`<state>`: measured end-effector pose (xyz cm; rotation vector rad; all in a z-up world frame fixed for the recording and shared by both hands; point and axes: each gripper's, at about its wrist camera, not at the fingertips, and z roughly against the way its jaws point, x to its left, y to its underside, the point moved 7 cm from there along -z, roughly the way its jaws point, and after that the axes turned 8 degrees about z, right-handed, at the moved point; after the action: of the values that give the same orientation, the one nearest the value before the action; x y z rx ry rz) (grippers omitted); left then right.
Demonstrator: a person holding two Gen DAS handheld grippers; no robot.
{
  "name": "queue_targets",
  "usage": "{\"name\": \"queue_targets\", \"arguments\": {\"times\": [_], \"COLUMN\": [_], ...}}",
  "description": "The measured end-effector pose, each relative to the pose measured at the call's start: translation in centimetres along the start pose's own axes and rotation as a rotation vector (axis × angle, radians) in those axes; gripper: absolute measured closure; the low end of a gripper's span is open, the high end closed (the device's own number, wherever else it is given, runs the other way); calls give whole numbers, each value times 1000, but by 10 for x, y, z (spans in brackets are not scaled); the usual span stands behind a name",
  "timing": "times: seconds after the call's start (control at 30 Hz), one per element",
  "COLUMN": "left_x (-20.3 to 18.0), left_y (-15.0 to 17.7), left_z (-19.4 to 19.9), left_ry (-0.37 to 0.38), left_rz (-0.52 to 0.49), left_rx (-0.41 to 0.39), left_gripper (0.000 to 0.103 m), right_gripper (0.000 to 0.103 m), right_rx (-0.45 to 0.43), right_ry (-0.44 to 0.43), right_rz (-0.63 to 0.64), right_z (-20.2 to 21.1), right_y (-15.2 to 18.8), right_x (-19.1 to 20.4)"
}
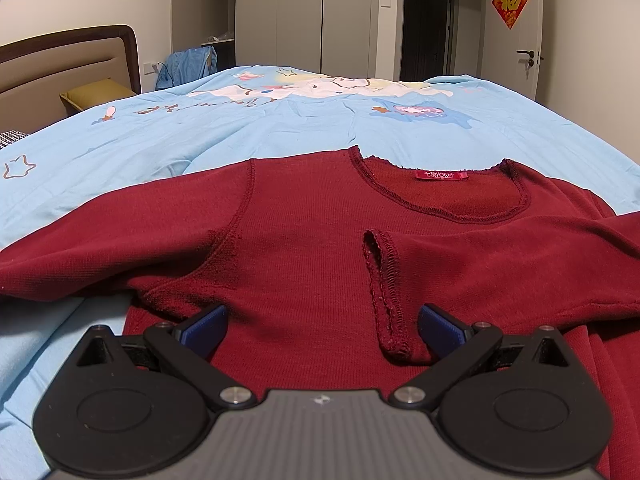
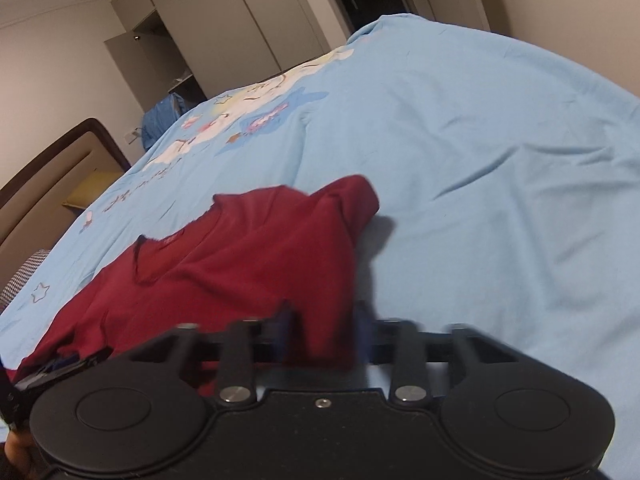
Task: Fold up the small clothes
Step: 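Open the right tool to release the sleeve and withdraw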
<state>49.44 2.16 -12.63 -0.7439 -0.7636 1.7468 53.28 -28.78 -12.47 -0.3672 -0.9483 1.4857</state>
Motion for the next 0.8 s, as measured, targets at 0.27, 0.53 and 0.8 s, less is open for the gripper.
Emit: {"name": "queue_targets", "arguments": {"times": [0.27,0.53,0.8], "left_x": [1,3,23], "left_y": [0,-3,-10], "left_z": [1,5,35], "left_ry": [16,28,37], "left_rz": [11,19,74], "left_rx": [-11,1,58], "left_gripper": [0,0,0], "right_gripper": [98,98,82], "right_rx": [-43,-31,-63], "right_ry": [17,82,120], "right_rz": [-130,-146,3], "right_z": [35,25,37], "right_y": [10,35,26], "right_x": [-6,-12,10]}}
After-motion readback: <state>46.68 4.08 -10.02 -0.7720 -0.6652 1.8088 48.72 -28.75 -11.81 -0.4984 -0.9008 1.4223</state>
